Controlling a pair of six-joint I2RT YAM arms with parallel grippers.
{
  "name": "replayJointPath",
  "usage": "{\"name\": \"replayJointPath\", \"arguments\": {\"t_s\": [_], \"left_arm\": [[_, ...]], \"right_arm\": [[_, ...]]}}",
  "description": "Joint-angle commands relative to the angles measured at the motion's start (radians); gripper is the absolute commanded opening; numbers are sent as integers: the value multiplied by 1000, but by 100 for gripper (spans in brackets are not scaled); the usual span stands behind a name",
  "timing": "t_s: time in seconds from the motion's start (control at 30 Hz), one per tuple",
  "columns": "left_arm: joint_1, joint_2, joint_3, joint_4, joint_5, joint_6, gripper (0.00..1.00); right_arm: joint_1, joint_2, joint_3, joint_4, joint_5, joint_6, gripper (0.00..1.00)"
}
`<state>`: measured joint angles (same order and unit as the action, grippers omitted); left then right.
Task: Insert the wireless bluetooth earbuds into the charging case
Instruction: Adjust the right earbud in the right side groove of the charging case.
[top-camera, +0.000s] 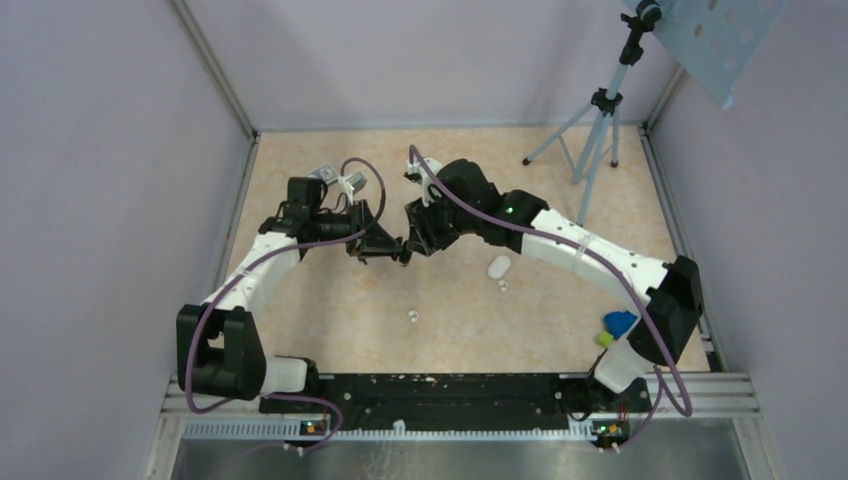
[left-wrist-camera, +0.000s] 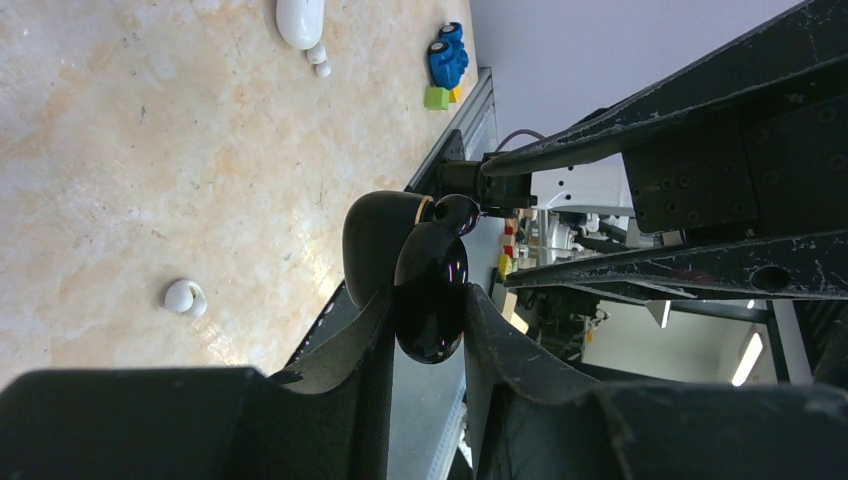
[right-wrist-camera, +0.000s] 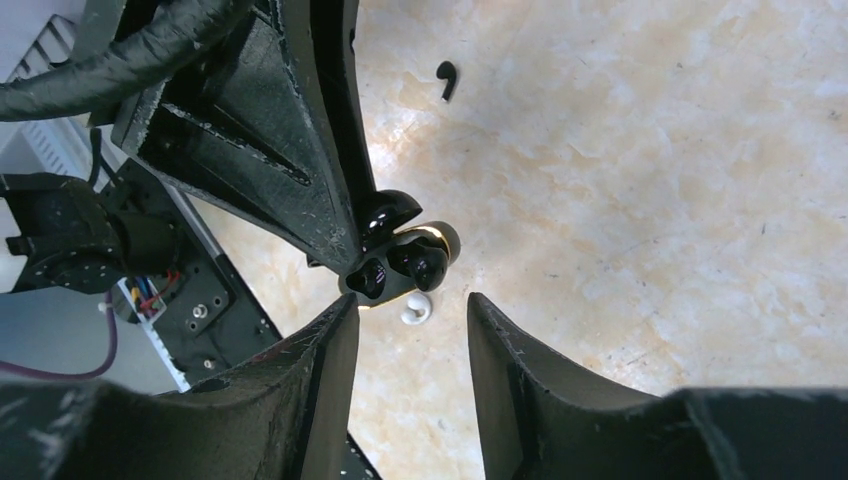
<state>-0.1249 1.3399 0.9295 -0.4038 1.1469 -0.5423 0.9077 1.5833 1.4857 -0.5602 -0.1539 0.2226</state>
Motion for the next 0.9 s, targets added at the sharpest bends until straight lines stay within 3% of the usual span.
{"name": "replayJointPath", "arguments": {"t_s": [0.0, 0.87], "left_arm": [[4, 7, 35, 25, 14, 21, 0], [4, 2, 35, 22, 15, 21, 0]], "right_arm": [[10, -22, 6, 55, -28, 49, 44], [10, 33, 4, 65, -44, 55, 44]]}}
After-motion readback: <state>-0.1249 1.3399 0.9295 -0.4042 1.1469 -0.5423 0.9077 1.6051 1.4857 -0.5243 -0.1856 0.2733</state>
